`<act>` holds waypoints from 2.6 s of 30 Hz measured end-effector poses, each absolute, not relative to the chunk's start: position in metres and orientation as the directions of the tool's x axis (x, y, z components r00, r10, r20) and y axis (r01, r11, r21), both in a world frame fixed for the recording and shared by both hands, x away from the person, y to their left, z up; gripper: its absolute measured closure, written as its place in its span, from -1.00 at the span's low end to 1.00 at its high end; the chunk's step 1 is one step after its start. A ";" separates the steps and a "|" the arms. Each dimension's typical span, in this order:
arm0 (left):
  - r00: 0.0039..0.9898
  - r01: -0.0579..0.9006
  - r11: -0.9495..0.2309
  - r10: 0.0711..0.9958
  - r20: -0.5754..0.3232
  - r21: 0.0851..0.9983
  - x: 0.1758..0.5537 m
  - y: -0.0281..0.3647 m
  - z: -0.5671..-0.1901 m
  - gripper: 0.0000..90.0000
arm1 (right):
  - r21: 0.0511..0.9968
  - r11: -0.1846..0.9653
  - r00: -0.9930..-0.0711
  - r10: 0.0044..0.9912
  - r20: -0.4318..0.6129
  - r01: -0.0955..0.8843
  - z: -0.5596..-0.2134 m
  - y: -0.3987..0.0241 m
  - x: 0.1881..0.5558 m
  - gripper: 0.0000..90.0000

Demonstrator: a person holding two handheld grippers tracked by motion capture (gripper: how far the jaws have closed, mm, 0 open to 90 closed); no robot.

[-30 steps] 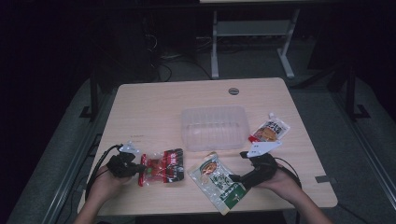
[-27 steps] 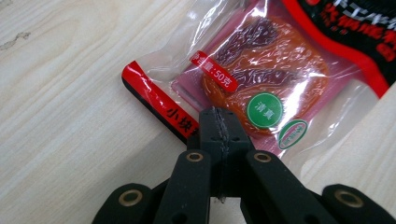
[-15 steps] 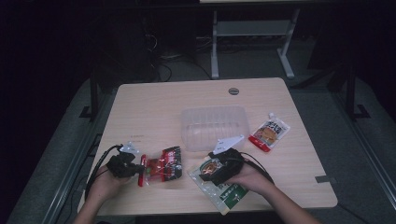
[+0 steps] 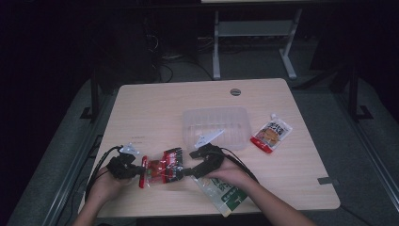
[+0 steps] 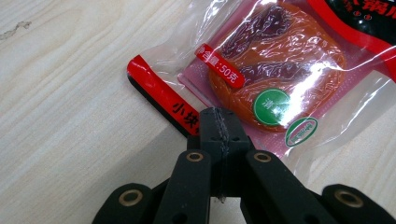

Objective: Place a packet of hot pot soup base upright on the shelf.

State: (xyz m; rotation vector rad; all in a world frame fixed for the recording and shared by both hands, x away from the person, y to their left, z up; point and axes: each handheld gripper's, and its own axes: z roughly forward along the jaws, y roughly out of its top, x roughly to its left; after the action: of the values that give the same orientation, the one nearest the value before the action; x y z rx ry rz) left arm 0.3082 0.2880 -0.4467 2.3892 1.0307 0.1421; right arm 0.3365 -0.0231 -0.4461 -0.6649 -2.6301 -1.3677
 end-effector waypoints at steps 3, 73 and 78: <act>0.704 0.646 -0.569 0.702 -0.108 0.508 0.308 0.289 -0.447 1.00 | 0.747 0.499 -0.894 0.329 0.305 0.438 -0.449 -0.016 0.339 -0.51; 0.728 0.604 -0.541 0.673 -0.129 0.586 0.303 0.287 -0.436 0.86 | 0.830 0.504 -0.969 0.070 0.236 0.238 -0.415 -0.012 0.323 1.00; 0.732 0.597 -0.547 0.670 -0.121 0.587 0.303 0.287 -0.436 0.67 | 0.839 0.488 -0.969 0.070 0.237 0.240 -0.405 -0.022 0.323 1.00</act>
State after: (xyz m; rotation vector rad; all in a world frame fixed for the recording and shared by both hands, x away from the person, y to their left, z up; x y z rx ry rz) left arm 0.3030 0.2867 -0.4360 2.3177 0.9537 0.1555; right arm 0.3229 -0.0223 -0.4054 -0.2690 -2.5590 -1.4839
